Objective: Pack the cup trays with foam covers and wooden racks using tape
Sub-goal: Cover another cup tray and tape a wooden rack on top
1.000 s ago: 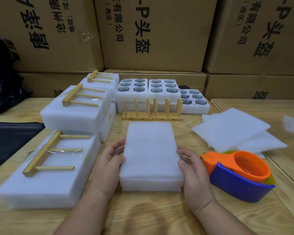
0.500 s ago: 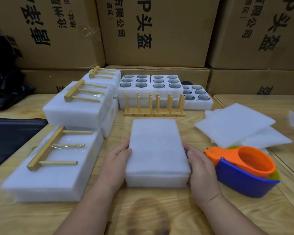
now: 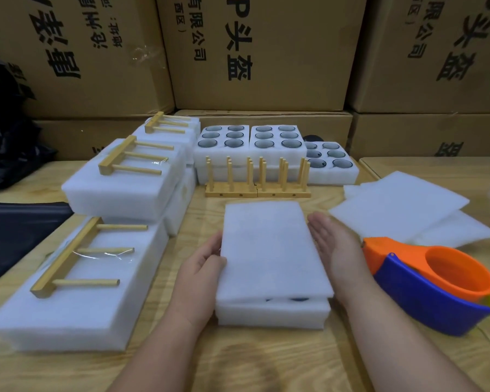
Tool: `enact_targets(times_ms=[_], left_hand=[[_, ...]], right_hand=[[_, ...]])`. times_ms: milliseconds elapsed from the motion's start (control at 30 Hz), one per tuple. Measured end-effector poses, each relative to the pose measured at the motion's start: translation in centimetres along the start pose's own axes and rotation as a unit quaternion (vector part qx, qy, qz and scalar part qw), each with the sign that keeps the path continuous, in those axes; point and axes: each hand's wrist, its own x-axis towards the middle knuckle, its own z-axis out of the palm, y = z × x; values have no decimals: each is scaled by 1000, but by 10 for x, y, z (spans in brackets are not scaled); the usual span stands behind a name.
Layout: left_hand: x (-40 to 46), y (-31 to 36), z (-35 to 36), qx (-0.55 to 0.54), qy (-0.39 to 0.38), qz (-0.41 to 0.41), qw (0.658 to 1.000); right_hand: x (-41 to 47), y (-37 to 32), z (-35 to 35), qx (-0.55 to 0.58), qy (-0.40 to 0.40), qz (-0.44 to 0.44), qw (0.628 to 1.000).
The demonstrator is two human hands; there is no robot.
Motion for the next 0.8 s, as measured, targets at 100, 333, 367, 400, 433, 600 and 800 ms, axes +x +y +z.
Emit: enact_targets(times_ms=[100,333,367,400,433,600,800], left_hand=[[2,-4,-2,4,2,-2,1000],[4,-8,-6,0,-25,2,1000],[4,-8,-7,-2,-33,2,999],[4,-8,-8,-3,-40,1,999],[4,-7,-8,-3,-47,0,999],[4,-6,-8,-18,-42,-5,999],[-1,-2,-2,17,-38,17,999]], right_hand=[[0,10,4,-37,-61,-50,996],[14,17,-8,-33,-33,-7,999],[15,17,-8,-36,-33,-9,999],[16,17,-8,-42,-35,-12,998],[18,17,-7,-46,-38,-15,998],[20,11,1,-72,-88,-36,993],[20,11,-2,-59,-90,-39,993]])
